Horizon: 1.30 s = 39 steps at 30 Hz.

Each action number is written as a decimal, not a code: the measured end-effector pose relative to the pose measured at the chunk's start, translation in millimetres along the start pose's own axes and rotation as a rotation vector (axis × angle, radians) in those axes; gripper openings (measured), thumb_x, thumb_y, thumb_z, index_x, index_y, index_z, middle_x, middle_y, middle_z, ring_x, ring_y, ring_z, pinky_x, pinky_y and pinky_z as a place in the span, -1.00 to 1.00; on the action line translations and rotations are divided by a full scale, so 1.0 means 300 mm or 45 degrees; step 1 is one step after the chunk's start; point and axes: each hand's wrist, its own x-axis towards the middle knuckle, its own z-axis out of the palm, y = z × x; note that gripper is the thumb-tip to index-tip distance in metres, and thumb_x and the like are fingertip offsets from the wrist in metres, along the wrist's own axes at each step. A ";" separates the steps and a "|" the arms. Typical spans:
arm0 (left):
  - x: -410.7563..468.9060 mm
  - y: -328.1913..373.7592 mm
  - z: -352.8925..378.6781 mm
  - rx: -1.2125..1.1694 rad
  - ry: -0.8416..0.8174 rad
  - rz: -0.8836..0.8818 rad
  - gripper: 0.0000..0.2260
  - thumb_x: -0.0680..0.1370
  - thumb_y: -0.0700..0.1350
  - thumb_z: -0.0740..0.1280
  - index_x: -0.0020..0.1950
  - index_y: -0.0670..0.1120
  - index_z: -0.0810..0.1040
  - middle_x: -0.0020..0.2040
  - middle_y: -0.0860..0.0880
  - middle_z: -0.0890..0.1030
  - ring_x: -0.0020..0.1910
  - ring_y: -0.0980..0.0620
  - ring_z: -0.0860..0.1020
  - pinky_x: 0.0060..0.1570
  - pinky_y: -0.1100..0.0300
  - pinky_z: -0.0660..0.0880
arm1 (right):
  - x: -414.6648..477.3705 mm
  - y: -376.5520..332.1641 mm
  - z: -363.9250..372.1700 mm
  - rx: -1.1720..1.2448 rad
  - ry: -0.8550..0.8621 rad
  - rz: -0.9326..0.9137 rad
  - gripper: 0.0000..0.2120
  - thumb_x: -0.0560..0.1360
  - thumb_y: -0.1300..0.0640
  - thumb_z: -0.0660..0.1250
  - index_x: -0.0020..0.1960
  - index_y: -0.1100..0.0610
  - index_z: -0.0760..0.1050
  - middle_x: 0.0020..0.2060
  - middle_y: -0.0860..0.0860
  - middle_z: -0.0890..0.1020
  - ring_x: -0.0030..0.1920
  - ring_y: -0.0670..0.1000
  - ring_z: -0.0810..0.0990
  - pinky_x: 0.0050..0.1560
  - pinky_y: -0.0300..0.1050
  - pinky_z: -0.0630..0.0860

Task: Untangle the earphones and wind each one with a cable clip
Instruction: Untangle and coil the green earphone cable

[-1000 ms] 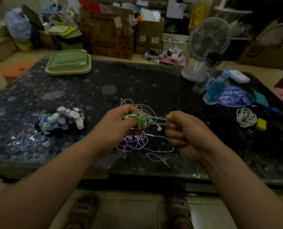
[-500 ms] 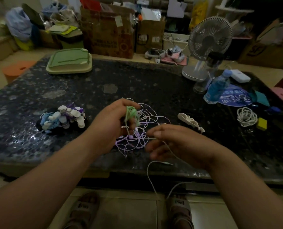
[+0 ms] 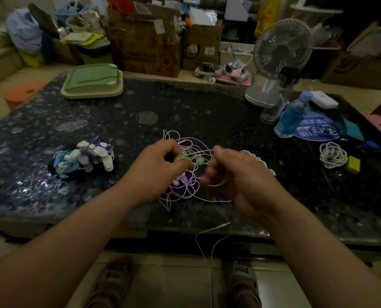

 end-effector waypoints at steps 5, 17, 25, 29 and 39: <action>0.008 -0.014 -0.042 -0.270 -0.215 -0.128 -0.93 0.62 -0.21 0.40 0.05 -0.20 0.59 0.06 -0.21 0.72 0.04 -0.13 0.71 0.01 0.15 0.62 | 0.033 -0.026 -0.052 0.478 0.246 -0.013 -0.62 0.65 0.07 0.26 -0.33 0.09 0.39 -0.39 0.01 0.47 -0.30 -0.01 0.53 -0.08 -0.05 0.50; -0.005 -0.008 -0.011 -0.989 -0.403 -0.261 -0.85 0.64 -0.21 0.31 -0.09 -0.13 0.64 -0.02 -0.19 0.66 0.03 -0.19 0.66 -0.11 -0.01 0.66 | 0.020 -0.021 -0.015 0.250 0.192 0.003 -0.73 0.64 0.16 0.33 -0.19 0.05 0.34 -0.42 -0.05 0.27 -0.46 -0.11 0.21 -0.46 -0.24 0.20; 0.002 -0.027 -0.007 -1.057 -0.545 -0.261 -0.88 0.45 -0.29 0.28 -0.19 -0.08 0.50 -0.15 -0.13 0.59 -0.23 -0.11 0.62 -0.07 -0.06 0.49 | 0.018 -0.036 -0.014 0.314 0.251 -0.143 -0.82 0.67 0.23 0.26 -0.11 0.09 0.40 -0.42 -0.03 0.31 -0.43 -0.08 0.27 -0.44 -0.22 0.33; 0.002 -0.021 -0.005 -0.818 -0.598 -0.306 -0.82 0.62 -0.32 0.24 0.08 -0.10 0.57 -0.24 -0.02 0.49 -0.40 0.08 0.30 -0.47 0.26 0.28 | 0.022 -0.043 -0.019 0.391 0.290 -0.220 -0.94 0.70 0.21 0.22 0.10 0.15 0.47 -0.42 -0.03 0.32 -0.44 -0.09 0.29 -0.44 -0.21 0.35; -0.016 -0.025 -0.030 -0.762 -0.744 -0.269 -0.90 0.63 -0.20 0.34 -0.06 -0.11 0.62 0.10 -0.29 0.66 -0.14 -0.09 0.68 -0.28 0.14 0.65 | 0.041 -0.042 -0.055 0.504 0.454 -0.284 -0.85 0.73 0.17 0.17 0.15 0.15 0.52 -0.41 -0.03 0.37 -0.42 -0.09 0.36 -0.36 -0.18 0.46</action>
